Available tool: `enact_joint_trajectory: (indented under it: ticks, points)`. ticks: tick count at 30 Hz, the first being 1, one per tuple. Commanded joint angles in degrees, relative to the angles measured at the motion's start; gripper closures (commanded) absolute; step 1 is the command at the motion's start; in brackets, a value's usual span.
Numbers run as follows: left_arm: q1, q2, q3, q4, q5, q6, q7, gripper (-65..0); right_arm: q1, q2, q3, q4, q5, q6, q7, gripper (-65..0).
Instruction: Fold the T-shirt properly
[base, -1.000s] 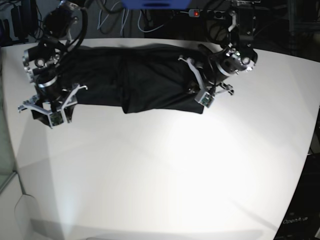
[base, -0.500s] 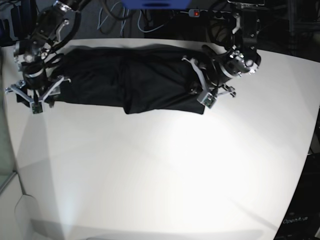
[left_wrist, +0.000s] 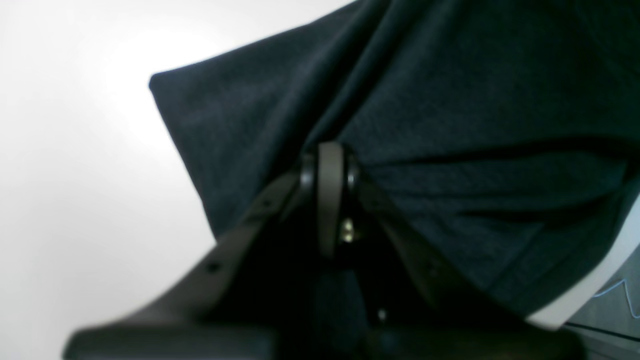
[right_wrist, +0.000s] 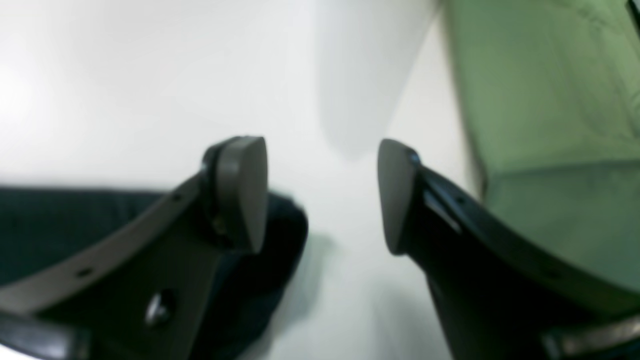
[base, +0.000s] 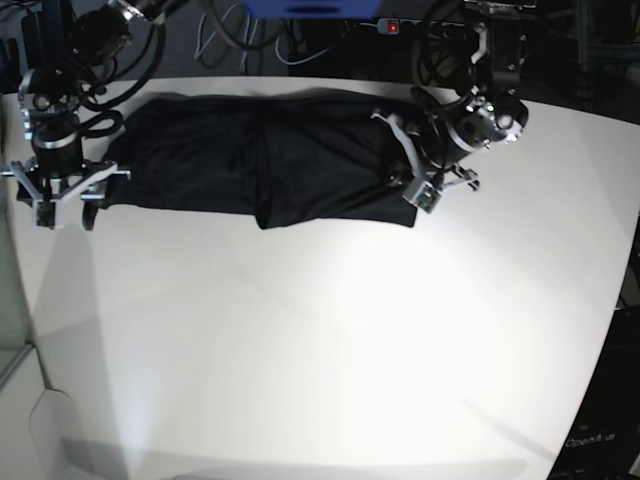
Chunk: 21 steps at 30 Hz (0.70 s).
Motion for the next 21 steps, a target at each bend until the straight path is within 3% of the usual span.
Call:
enact_joint_trajectory:
  ticks: [1, 5, 10, 21]
  points:
    - [-0.09, -0.17, -0.16, 0.62, 0.72, -0.02, 0.83, 0.0, 0.33, 0.19, -0.01, 1.76, 3.21, -0.25, -0.25, -35.6]
    - [-0.09, -0.17, -0.16, 0.62, 0.90, -0.02, 0.74, 0.0, 1.30, 0.19, 0.07, 4.84, 13.14, -0.25, -11.16, -35.6]
    - [-0.53, -0.17, -3.94, -1.14, 0.90, -0.02, 0.65, 0.0, 4.81, 0.19, 3.85, 4.93, 20.79, -0.25, -27.42, -35.6]
    - [-0.79, -2.28, -6.14, -2.02, 0.46, -0.11, 0.56, 0.0, 10.18, 0.44, 6.76, 4.05, 22.72, -0.25, -47.46, -35.6]
